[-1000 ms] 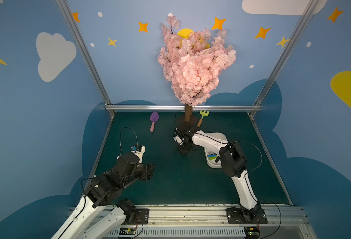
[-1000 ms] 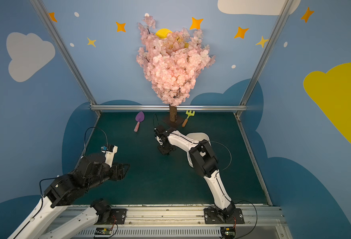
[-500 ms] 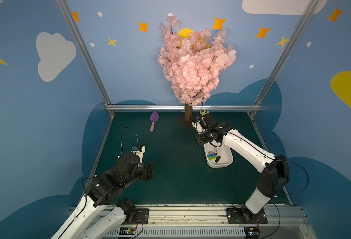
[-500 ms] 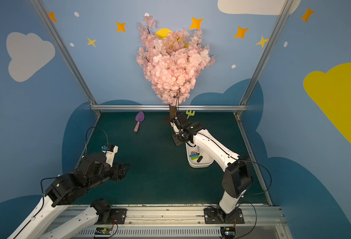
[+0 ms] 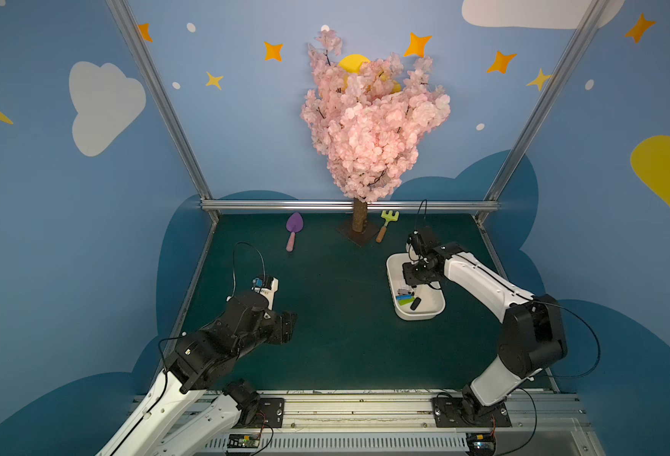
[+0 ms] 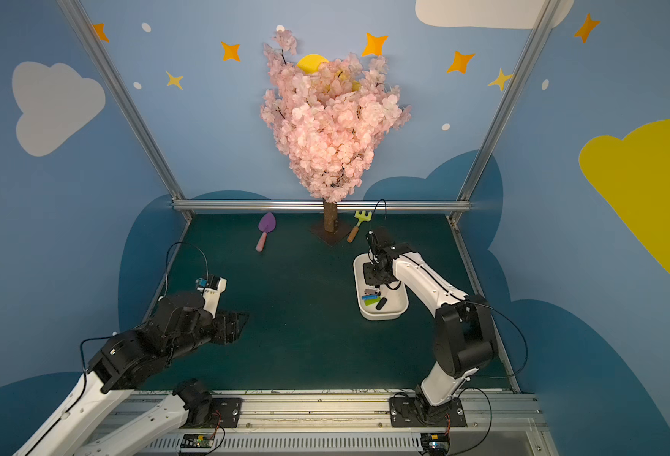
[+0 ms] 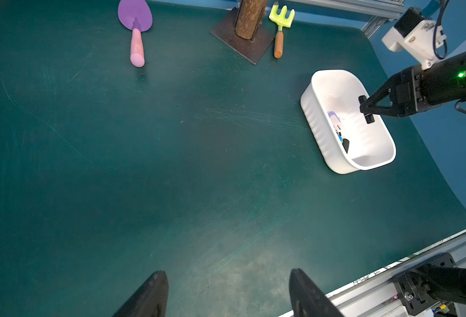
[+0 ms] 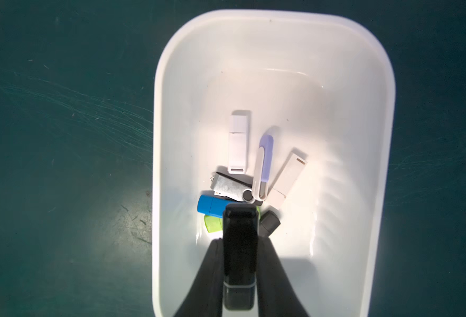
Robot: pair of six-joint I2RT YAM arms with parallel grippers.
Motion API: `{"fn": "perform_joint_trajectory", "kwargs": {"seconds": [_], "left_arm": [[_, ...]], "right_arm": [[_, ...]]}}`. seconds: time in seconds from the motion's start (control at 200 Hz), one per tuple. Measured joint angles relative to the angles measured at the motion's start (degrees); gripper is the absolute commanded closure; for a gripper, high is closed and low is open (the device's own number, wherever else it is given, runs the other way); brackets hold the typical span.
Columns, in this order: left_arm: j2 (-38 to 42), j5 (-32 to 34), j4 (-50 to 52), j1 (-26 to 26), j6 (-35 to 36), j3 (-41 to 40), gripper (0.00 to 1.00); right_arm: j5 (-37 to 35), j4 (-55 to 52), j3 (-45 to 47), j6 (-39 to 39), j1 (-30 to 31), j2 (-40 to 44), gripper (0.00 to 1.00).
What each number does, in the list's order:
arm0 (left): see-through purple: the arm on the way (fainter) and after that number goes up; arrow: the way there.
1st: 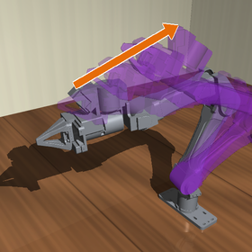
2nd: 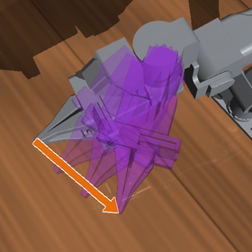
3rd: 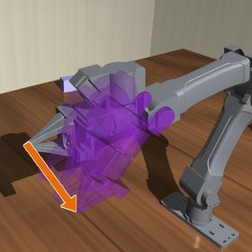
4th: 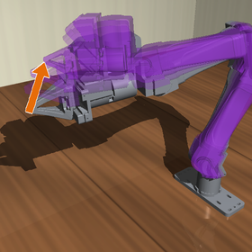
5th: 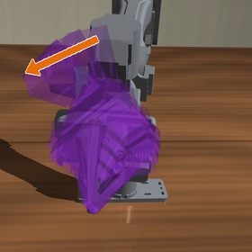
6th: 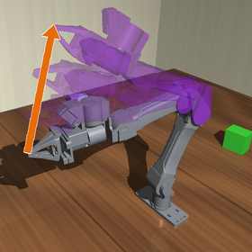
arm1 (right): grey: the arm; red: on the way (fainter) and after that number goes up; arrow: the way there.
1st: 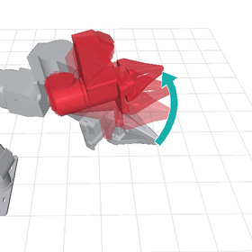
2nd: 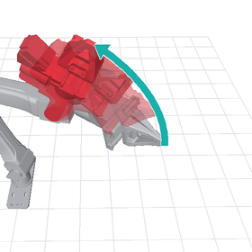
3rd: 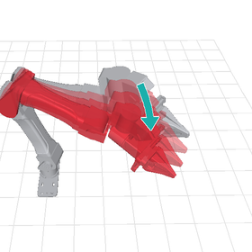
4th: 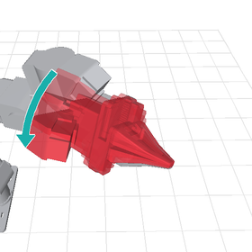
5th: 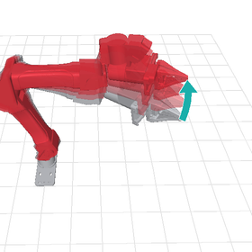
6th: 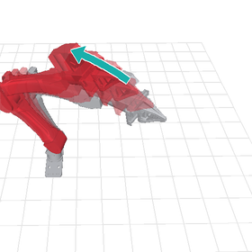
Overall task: Put the usb flash drive into the storage box
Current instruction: Place the USB flash in the storage box, then reset both arms
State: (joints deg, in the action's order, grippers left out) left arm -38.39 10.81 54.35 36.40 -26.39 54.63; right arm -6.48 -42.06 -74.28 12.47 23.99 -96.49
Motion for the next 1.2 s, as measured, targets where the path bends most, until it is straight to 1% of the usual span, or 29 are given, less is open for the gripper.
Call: {"fn": "perform_joint_trajectory", "kwargs": {"seconds": [0.1,0.255,0.355,0.496,0.566,0.631,0.656,0.676,0.701,0.731,0.786,0.876,0.951,0.996,1.096,1.201], "left_arm": [[0.0,0.0,0.0,0.0,0.0,0.0,0.27],[0.0,0.2,0.0,0.0,0.0,0.0,0.27],[0.0,0.2,0.0,0.0,0.0,0.0,0.27],[-0.2,0.9,0.0,0.0,-0.1,0.0,0.27],[-0.2,2.0,0.0,0.0,-0.4,0.0,0.25],[-0.2,4.3,0.4,0.2,-1.0,0.0,0.23],[-0.1,5.6,0.7,0.3,-1.4,0.0,0.12],[0.0,6.6,1.0,0.3,-1.4,0.0,0.05],[0.2,8.1,1.2,0.4,-2.3,0.0,0.02],[0.6,9.9,1.2,0.5,-2.6,-0.2,0.0],[1.8,12.6,0.3,0.5,-3.4,-1.0,0.0],[4.4,15.4,-2.8,0.5,-4.0,-3.7,0.0],[6.1,17.4,-8.4,0.5,-3.6,-7.9,0.0],[6.6,18.7,-12.5,0.5,-2.8,-11.0,0.0],[6.6,23.6,-22.9,0.5,0.9,-19.0,0.0],[5.6,27.7,-37.1,-0.2,8.6,-28.6,0.0]], "right_arm": [[0.0,0.6,0.0,0.6,0.0,-2.3,0.75],[0.1,1.3,0.0,0.9,0.0,-3.6,0.58],[0.1,1.8,0.0,1.2,0.0,-3.6,0.51],[0.1,3.0,0.7,1.5,0.0,-2.2,0.47],[-0.2,4.5,3.0,1.7,0.0,1.2,0.45],[-1.2,5.9,5.8,1.7,0.0,6.5,0.43],[-2.1,6.8,7.1,1.7,0.0,9.2,0.42],[-2.5,7.1,7.9,1.7,0.0,11.0,0.41],[-3.3,7.9,9.3,1.9,0.0,14.0,0.41],[-4.4,8.9,10.8,1.9,0.0,17.1,0.39],[-7.2,10.9,14.1,2.0,-0.2,23.6,0.34],[-13.6,15.6,21.2,2.7,-0.5,32.7,0.34],[-19.5,20.9,29.1,3.3,-0.8,38.2,0.34],[-23.0,23.8,33.8,3.8,-1.0,40.2,0.31],[-29.4,30.1,44.5,4.2,-1.7,43.6,0.31],[-31.6,37.8,52.7,1.6,-3.2,45.4,0.31]]}}
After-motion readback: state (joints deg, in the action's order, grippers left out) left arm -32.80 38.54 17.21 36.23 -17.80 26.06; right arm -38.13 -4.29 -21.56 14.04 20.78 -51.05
